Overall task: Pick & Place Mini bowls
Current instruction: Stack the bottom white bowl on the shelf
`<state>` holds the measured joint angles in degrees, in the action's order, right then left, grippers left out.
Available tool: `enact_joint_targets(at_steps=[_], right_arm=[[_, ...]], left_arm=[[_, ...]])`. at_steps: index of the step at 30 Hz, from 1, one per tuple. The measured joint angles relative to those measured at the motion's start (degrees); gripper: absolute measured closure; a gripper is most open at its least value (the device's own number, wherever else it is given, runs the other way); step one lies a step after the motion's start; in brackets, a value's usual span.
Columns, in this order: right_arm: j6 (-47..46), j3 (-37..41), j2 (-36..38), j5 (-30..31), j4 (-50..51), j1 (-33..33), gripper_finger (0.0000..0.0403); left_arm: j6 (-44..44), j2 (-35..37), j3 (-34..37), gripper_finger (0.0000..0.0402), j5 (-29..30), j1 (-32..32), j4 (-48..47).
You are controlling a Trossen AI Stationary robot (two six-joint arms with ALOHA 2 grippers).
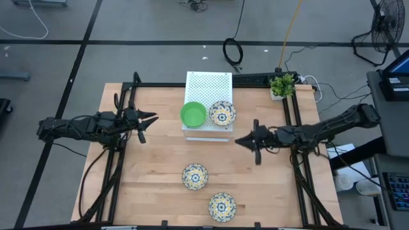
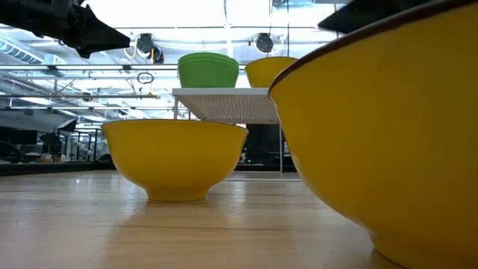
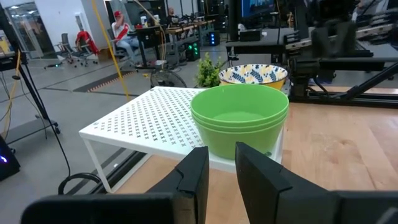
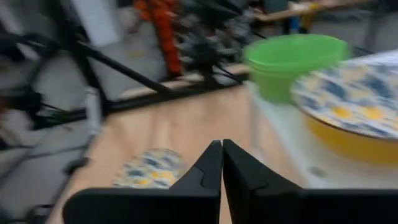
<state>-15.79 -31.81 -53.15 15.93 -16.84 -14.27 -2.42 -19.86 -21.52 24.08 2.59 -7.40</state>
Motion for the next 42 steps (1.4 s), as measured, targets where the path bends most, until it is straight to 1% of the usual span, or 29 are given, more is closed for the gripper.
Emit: enact_joint_targets(at_steps=[5, 7, 9, 12, 15, 17, 18, 19, 21, 22, 24, 26, 28, 30, 32, 35, 38, 42], right_arm=[[2.87, -0.09, -4.39, -5.82, -14.85, -6.65, 0.0403], [5.77, -1.71, -7.06, -5.64, -16.62, -9.96, 0.0403], [8.39, -5.01, -9.88, -4.03, -14.9, -13.13, 0.0403], [11.63, -13.9, -14.95, -0.59, -6.33, -17.17, 0.0403], [12.23, -26.43, -21.08, 6.36, 10.35, -20.43, 0.0403], [9.51, -35.54, -26.11, 11.36, 23.03, -21.65, 0.0403], [7.26, -39.78, -28.63, 12.64, 29.25, -21.94, 0.0403], [4.45, -43.99, -31.37, 12.56, 35.46, -22.01, 0.0403], [-1.66, -51.43, -36.45, 10.66, 45.67, -21.73, 0.04], [-4.22, -54.62, -38.96, 8.59, 49.93, -21.41, 0.0396], [-7.55, -59.21, -43.37, 2.49, 55.37, -20.73, 0.0378], [-10.32, -61.28, -46.85, -4.34, 58.0, -20.1, 0.0351], [-13.07, -61.51, -49.2, -10.81, 57.49, -19.25, 0.0318], [-14.32, -61.54, -50.86, -15.67, 57.63, -18.42, 0.0284], [-15.14, -61.57, -52.06, -17.66, 58.43, -17.79, 0.0257], [-16.39, -61.16, -53.02, -17.67, 59.5, -16.85, 0.0231], [-16.57, -60.45, -53.15, -17.69, 59.28, -16.09, 0.022], [-16.91, -58.71, -53.17, -17.69, 58.23, -15.67, 0.022]], left_arm=[[0.01, 0.0, 0.0, 0.0316, 0.0, 0.01, -0.01], [0.05, 0.0, 0.0, 0.0316, 0.0, 0.01, -0.02], [0.07, 0.0, 0.0, 0.0316, 0.0, 0.02, -0.01], [0.07, 0.0, 0.0, 0.0316, 0.0, 0.02, -0.02], [0.09, 0.0, 0.0, 0.0316, 0.0, 0.02, -0.02], [0.16, 0.0, 0.0, 0.0316, 0.0, 0.02, -0.02], [0.25, 0.0, 0.0, 0.0316, 0.0, 0.0, -0.04], [0.44, 0.0, 0.0, 0.0316, -0.02, 0.0, -0.04], [1.04, 0.0, 0.0, 0.0316, -0.01, 0.0, -0.06], [1.09, 0.0, 0.0, 0.0316, -0.02, 0.02, -0.07], [1.14, 0.0, 0.0, 0.0316, -0.02, 0.02, -0.1], [1.22, 0.0, 0.0, 0.0316, -0.02, 0.01, -0.11], [1.23, 0.0, 0.0, 0.0316, -0.02, 0.02, -0.15], [1.23, 0.0, 0.0, 0.0316, -0.02, 0.01, -0.14], [1.23, 0.0, 0.0, 0.0316, -0.02, 0.01, -0.15], [1.21, 0.0, 0.0, 0.0316, -0.02, 0.02, -0.13], [0.88, 0.0, 0.0, 0.0316, -0.02, 0.02, -0.13], [0.81, 0.0, 0.0, 0.0316, -0.02, 0.01, -0.29]])
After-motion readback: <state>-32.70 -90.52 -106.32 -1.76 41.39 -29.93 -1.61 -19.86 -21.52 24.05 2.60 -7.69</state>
